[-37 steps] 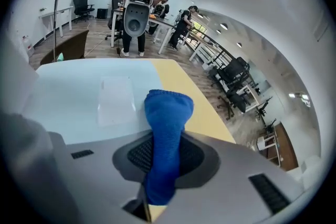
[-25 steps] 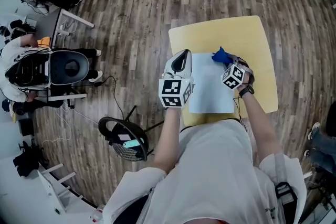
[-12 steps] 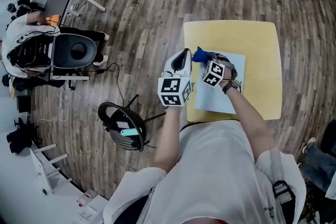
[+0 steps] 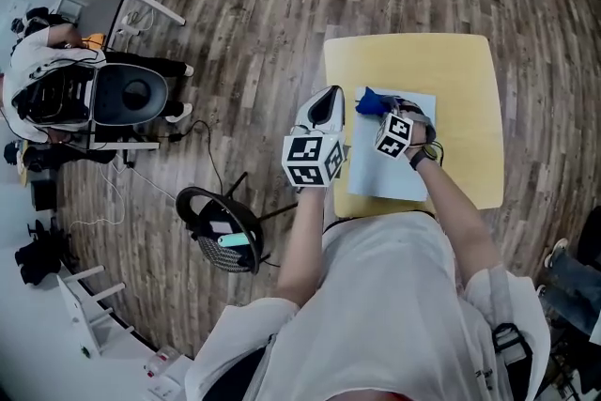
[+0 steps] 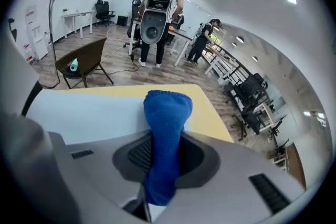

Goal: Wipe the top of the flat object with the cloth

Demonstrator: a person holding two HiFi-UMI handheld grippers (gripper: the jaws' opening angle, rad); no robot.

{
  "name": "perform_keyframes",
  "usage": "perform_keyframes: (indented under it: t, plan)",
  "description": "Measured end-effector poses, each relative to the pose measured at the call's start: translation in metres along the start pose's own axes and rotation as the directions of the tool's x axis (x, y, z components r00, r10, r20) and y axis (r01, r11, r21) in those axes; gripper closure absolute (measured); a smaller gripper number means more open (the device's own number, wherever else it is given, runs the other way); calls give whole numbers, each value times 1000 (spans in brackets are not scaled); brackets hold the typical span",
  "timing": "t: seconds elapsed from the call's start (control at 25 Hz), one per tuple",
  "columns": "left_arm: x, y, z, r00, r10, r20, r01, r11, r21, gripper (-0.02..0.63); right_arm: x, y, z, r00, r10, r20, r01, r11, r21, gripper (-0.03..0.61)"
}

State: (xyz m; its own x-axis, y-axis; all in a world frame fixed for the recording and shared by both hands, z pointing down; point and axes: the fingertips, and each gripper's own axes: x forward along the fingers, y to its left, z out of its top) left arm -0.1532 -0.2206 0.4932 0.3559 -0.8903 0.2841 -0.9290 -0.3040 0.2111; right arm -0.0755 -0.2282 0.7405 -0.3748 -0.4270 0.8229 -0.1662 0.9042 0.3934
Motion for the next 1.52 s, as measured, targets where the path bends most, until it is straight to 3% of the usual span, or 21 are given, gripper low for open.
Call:
perform_keyframes:
  t: [0.4, 0.64, 0.76, 0.88, 1.04, 1.2, 1.36, 1.52]
  plan:
    - [18, -31, -2, 996, -90, -9, 90, 996, 11, 608, -45, -22, -121, 985, -82, -154, 108, 980, 165, 505]
    - [9, -29, 0, 996, -86, 3, 86, 996, 7, 608, -53, -23, -140, 975, -92, -200, 133, 971, 201, 505]
    - [1, -21, 0, 998, -61, 9, 61, 998, -4, 607, -55, -24, -122, 980, -71, -185, 120, 955, 272, 502]
    - [-9, -7, -4, 1000, -25, 12, 25, 999, -20, 607, -56, -19, -65, 998, -49, -50, 63, 938, 341, 502]
    - [-23, 14, -5, 999, 30, 19, -29, 999, -37, 607, -32, 2, 9, 999, 20, 39, -28, 978, 208, 502]
    - [-36, 29, -5, 997, 69, 18, -69, 997, -42, 608, -6, 23, 60, 995, 84, 60, -89, 992, 91, 497]
    - [-42, 35, -7, 996, 89, 14, -89, 995, -42, 608, 11, 31, 73, 994, 96, 46, -97, 995, 22, 492]
    - [-42, 29, -9, 997, 75, 15, -74, 996, -39, 607, 7, 36, 52, 996, 84, 43, -84, 996, 0, 492]
